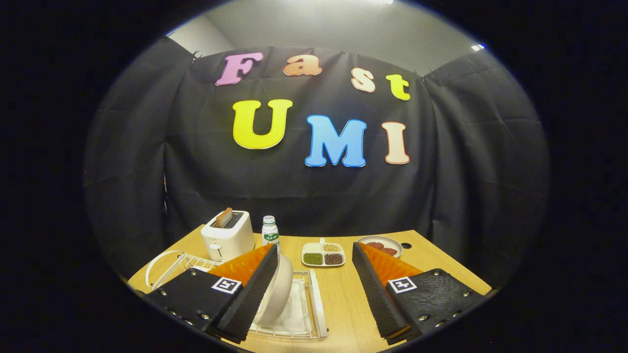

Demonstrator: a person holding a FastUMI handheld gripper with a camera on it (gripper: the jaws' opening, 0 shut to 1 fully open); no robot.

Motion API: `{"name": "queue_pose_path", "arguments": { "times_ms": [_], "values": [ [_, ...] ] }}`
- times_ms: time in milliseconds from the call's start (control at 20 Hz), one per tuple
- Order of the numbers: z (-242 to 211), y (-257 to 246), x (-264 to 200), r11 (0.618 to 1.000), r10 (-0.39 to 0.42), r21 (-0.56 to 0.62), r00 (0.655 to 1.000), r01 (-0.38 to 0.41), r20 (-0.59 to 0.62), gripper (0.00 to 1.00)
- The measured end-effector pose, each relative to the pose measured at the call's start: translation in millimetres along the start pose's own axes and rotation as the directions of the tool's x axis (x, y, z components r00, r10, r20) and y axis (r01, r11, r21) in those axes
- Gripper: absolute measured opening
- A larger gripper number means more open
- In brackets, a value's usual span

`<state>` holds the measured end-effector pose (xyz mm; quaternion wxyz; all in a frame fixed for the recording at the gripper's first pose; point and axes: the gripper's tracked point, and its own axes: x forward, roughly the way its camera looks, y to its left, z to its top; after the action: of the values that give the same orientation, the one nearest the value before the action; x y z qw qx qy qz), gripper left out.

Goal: Take the plate from the dish rack, then take the spoon from the basket and place it into the plate.

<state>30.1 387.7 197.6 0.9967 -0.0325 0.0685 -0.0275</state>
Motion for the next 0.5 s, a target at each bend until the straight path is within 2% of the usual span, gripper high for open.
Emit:
{"name": "queue_pose_path", "arguments": {
  "times_ms": [150,400,450,500],
  "values": [
    [-15,18,13,0.999,-0.014,-0.038,0.999,0.012,-0.045,0.8],
    [-45,40,38,0.994,-0.051,-0.1,0.99,0.038,-0.131,0.79],
    [-51,45,41,0.993,-0.053,-0.11,0.988,0.037,-0.148,0.71],
    [-55,49,45,0.992,-0.06,-0.119,0.985,0.041,-0.16,0.69]
  ]
}}
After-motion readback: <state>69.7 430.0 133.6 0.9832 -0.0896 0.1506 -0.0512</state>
